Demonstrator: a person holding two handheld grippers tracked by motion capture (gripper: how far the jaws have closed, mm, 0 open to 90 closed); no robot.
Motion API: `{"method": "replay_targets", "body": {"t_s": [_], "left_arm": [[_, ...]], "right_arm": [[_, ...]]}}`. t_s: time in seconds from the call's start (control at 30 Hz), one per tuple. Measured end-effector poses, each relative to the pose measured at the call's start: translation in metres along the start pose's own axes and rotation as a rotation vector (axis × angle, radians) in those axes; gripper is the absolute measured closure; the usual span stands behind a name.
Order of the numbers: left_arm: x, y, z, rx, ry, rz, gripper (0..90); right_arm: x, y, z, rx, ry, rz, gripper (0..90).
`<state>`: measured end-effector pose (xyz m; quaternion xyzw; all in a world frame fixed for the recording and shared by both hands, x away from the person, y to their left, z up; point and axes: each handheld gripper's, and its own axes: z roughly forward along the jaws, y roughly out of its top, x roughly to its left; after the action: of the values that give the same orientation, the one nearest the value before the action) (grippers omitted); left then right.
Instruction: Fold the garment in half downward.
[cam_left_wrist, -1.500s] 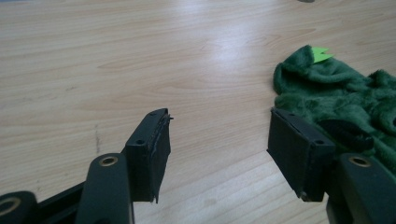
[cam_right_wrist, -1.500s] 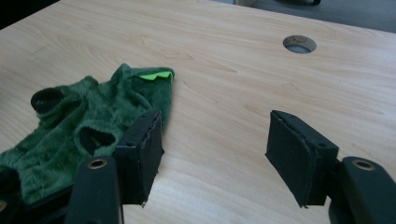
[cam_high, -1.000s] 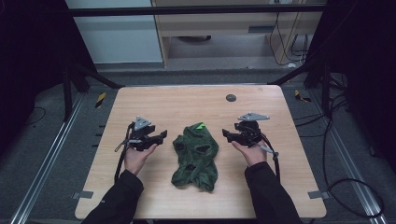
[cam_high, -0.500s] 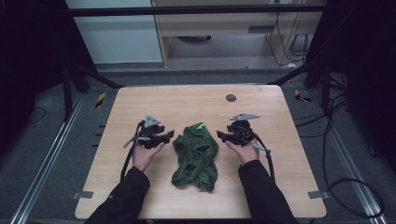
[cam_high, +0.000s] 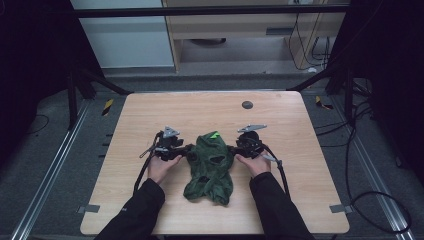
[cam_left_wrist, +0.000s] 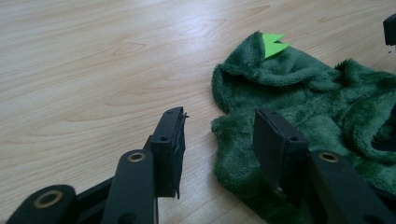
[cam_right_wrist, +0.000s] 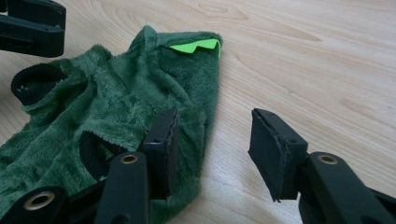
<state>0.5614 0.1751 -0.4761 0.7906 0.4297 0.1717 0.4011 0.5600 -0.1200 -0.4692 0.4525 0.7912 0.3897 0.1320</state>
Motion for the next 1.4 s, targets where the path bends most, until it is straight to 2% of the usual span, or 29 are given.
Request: {"method": "replay_targets", "body": {"t_s": [0.13,0.3,0.5,0.87,1.13,1.4], "left_arm": [[-0.001,-0.002,0.006,0.028,0.000,0.010,55.3],[-0.002,-0.003,0.011,0.034,-0.006,-0.001,57.0],[-0.003,-0.005,0.016,0.068,-0.001,0.006,59.8],[-0.004,-0.007,0.021,0.106,-0.016,-0.013,72.1],[-0.009,-0.008,0.023,0.104,0.010,-0.037,79.2],[-0.016,-0.008,0.024,0.102,0.050,-0.051,86.7]], "right_arm": [[0.000,-0.001,0.007,0.016,0.004,0.006,52.9],[0.002,-0.002,0.014,0.028,0.013,0.000,54.5],[0.004,-0.003,0.019,0.043,0.019,-0.001,58.0],[0.007,-0.005,0.027,0.073,0.026,-0.016,66.7],[0.011,-0.006,0.030,0.086,0.017,-0.036,73.7],[0.014,-0.007,0.031,0.099,0.008,-0.013,79.1]]}}
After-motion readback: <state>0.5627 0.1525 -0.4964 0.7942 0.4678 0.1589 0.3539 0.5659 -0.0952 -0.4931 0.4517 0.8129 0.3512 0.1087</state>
